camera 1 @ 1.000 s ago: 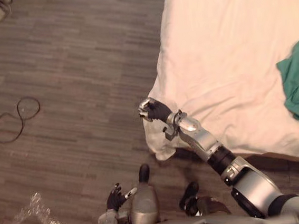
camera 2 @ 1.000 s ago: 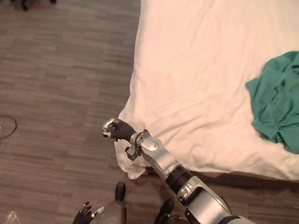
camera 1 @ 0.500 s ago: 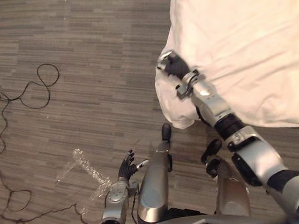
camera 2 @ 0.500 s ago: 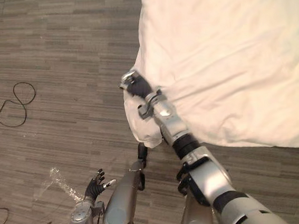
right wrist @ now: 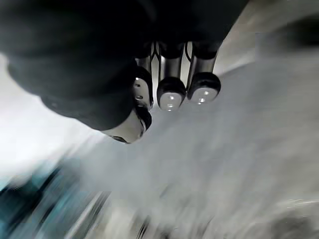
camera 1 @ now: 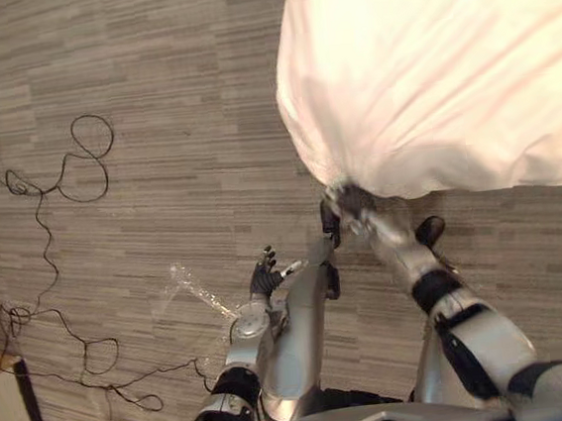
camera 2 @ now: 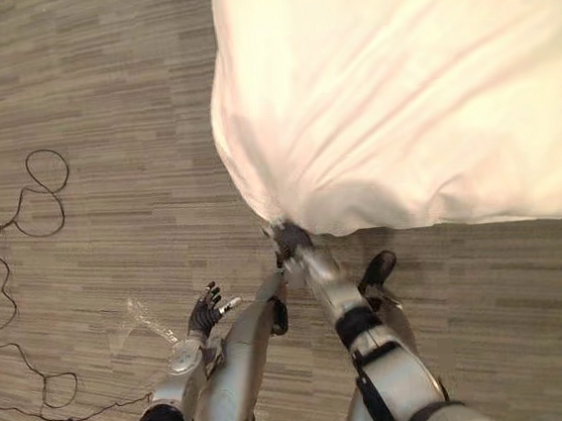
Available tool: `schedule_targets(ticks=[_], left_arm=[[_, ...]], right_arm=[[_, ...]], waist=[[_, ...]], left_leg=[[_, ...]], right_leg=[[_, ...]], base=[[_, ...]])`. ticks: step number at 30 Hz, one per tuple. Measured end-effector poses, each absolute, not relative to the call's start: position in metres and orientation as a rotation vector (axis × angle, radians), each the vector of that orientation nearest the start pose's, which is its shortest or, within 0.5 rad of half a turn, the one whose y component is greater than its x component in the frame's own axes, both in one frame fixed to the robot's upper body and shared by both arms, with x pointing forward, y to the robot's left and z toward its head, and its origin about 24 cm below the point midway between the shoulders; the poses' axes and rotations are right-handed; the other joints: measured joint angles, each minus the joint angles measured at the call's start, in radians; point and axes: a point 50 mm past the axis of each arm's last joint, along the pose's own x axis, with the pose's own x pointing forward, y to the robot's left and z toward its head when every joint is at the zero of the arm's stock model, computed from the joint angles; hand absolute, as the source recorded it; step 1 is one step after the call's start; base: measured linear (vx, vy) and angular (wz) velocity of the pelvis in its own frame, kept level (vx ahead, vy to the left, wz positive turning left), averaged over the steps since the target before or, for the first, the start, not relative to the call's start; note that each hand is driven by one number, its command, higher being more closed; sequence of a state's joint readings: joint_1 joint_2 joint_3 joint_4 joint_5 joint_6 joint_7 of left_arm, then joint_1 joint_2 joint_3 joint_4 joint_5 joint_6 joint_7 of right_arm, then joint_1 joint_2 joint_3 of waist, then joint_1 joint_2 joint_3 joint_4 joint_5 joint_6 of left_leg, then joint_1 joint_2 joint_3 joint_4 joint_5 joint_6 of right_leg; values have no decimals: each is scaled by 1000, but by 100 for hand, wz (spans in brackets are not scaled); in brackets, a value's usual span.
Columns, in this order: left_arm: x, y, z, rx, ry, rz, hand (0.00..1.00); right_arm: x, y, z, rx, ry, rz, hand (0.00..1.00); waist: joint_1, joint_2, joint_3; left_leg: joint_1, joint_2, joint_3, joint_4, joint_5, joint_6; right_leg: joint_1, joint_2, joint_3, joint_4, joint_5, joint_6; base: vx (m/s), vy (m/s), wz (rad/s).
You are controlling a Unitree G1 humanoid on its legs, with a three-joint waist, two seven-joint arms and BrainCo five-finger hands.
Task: Tidy the bed and pick cloth on bed and put in laundry
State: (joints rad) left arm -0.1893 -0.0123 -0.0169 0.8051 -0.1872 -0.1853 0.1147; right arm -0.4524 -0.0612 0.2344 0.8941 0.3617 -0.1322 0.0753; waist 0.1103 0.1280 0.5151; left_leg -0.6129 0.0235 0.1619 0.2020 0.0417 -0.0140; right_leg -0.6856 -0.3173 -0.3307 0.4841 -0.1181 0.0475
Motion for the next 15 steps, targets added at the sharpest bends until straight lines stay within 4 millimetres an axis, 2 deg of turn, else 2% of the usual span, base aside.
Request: schedule_targets(ticks=[3,4,6,8,10,12,13,15], left_arm=[[254,141,-68,-186,429,167,0],[255,140,-67,-188,420,165,0],[256,131,-64,-214,404,158,0],[253,129,-65,-218,408,167,0],[250,133,-64,-222,397,197,0],[244,135,-65,-220,400,215,0],[242,136,-67,-219,403,218,0],[232,145,-70,-197,422,246,0]], right_arm=[[286,-113,-47,152,409,177,100],[283,-114,-49,167,407,167,100],[287,-115,-39,259,331,136,100],[288,-123,-29,362,243,82,100],[282,-141,-25,448,170,0,100],[260,-173,-33,525,121,-149,100],[253,-181,-35,539,107,-190,100],[234,-211,-27,581,-20,-326,100]], waist=[[-45,-10,6],[-47,-11,7],[-47,-12,7],[-61,-18,7],[-69,-38,7],[-77,-56,8],[-82,-62,8],[-103,-101,4]], left_leg=[[-40,39,25,173,-98,2],[-39,43,28,188,-107,0],[-39,62,47,228,-131,-1],[-39,74,52,245,-145,-3],[-31,94,70,263,-160,-9],[8,120,85,283,-180,-12],[22,128,90,288,-187,-13],[85,149,116,293,-210,-19]], right_leg=[[-13,8,24,71,-22,0],[-14,9,31,81,-28,-1],[-18,19,49,100,-49,-11],[-20,27,56,110,-58,-16],[-14,40,69,108,-60,-16],[31,64,75,90,-57,-17],[47,71,76,84,-56,-17],[101,93,95,65,-51,-12]], base=[[2,-30,-42],[-12,-41,-30],[-26,-63,-23],[-37,-66,-23],[-10,-53,-34],[53,-46,-37],[73,-22,-39],[82,-8,-44]])
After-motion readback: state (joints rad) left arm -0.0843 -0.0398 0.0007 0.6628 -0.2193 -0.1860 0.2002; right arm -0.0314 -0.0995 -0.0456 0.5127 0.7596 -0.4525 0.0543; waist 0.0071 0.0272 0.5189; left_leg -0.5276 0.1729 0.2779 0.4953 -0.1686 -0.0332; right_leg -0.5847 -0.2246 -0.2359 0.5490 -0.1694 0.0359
